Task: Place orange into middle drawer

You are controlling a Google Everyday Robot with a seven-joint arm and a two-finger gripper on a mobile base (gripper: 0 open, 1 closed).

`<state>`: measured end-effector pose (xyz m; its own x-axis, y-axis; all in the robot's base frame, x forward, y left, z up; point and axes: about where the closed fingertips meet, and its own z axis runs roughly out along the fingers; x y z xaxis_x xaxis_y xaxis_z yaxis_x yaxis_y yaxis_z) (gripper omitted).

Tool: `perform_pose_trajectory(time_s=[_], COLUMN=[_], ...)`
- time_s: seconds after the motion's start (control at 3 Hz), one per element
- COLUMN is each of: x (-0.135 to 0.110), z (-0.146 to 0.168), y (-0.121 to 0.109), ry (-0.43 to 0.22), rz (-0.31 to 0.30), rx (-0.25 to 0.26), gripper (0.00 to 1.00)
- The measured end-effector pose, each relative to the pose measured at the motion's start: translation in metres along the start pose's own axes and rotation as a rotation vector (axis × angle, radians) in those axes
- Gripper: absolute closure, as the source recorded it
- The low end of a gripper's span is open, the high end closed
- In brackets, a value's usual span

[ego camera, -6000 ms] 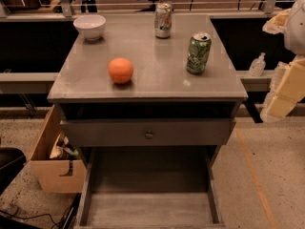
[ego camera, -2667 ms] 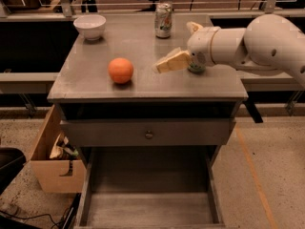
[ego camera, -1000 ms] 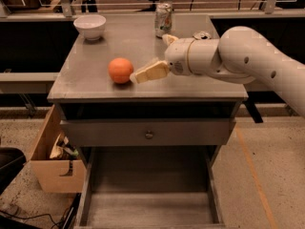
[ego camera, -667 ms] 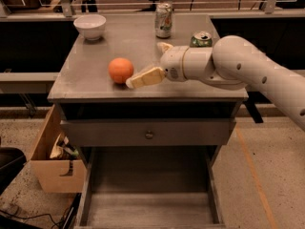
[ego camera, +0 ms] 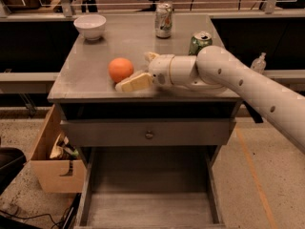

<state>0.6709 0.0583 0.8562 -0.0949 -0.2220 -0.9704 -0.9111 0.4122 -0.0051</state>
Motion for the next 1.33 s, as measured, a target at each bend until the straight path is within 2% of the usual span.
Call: perform_pose_trajectory(time_s=[0.33, 1.0, 1.33], x=[0.001, -0.026, -0.037], z=[0.017, 0.042, 0.048], y=[0.0, 0.008, 0.011], ry=[-0.016, -0.062, -0.076], rz=[0.009, -0.037, -0.059], rx=[-0.037, -0.113, -0.132], gripper=[0.18, 0.65, 0.87])
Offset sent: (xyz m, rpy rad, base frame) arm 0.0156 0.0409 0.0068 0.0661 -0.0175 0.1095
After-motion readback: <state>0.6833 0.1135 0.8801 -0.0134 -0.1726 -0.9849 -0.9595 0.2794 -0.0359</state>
